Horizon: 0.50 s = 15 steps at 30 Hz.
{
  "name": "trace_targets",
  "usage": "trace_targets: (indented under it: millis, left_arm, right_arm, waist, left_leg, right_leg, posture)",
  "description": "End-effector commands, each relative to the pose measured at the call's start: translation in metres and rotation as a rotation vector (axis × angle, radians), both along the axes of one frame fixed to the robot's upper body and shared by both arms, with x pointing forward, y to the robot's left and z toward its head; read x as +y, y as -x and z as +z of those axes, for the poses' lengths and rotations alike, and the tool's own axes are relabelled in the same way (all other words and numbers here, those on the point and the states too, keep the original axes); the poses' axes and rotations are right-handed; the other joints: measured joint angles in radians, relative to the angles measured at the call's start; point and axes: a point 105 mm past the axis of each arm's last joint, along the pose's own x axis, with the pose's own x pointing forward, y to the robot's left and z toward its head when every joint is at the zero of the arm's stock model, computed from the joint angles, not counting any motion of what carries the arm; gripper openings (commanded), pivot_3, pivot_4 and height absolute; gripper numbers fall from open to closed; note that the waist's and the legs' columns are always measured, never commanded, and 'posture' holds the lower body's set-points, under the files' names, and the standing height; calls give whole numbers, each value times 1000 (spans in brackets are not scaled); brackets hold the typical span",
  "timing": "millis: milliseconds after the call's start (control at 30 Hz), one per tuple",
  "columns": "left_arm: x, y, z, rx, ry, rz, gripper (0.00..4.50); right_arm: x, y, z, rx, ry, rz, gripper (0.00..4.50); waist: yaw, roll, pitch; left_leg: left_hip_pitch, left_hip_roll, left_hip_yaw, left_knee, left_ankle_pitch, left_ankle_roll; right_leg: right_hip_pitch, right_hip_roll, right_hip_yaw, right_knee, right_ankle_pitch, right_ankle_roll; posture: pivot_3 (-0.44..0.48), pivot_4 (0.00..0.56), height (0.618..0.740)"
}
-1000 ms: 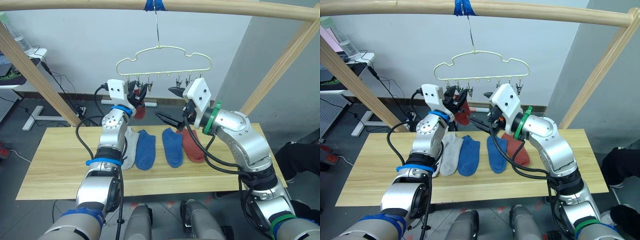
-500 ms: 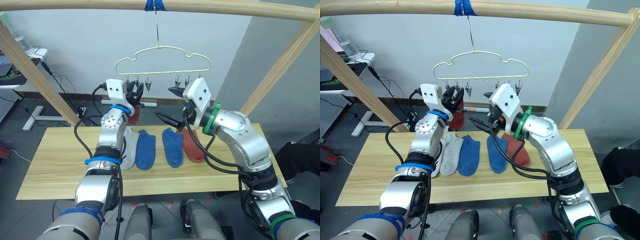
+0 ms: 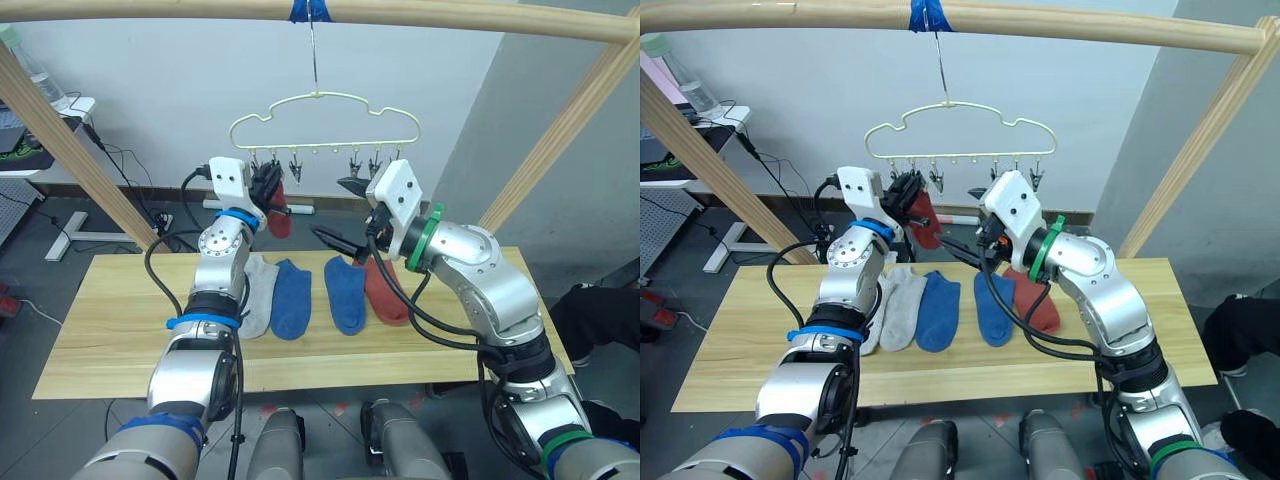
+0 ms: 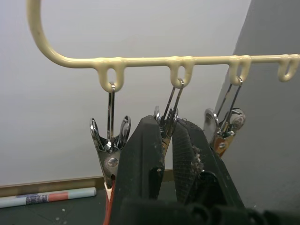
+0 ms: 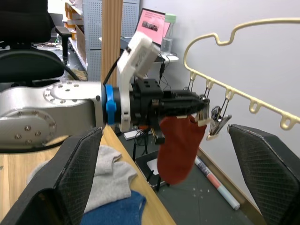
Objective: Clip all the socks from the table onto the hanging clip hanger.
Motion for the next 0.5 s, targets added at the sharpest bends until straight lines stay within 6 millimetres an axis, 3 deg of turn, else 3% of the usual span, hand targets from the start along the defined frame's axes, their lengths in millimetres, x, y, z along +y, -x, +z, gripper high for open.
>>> trace_targets:
  millis: [33,133,300,433,500]
  left_arm:
    - [-1,5,17,-11,29,-38,217]
    - [-6,17,12,152,50,-149,217]
    - [-8,46,15,384,127,-325,217]
    - [-7,68,24,571,275,-467,217]
    - [-9,74,27,609,319,-507,217]
  right_arm:
    - [-11,-5,-11,-7,63,-48,4500]
    - [-46,-30,-60,117,218,-192,4500]
    - [-79,-54,-109,244,324,-271,4500]
    - [-90,-71,-152,363,383,-304,4500]
    - [-91,-78,-164,385,394,-324,4500]
  waist:
    - [0,0,0]
    - [-1,0,0]
    - [-4,0,0]
    - [-14,0,0]
    - [-22,0,0]
  left_leg:
    - [0,0,0,0,0,0]
    - [0,0,0,0,0,0]
    - [2,0,1,1,0,0]
    - [4,1,1,6,0,0]
    - [4,2,1,9,0,0]
  right_leg:
    - [0,0,0,0,0,0]
    - [0,0,0,0,0,1]
    - [0,1,2,5,-3,4]
    - [0,3,3,10,-3,4]
    - [0,3,3,12,-3,4]
  posture:
    - [-14,194,740]
    - [-10,193,740]
    - [7,199,740]
    - [21,195,740]
    - [21,195,740]
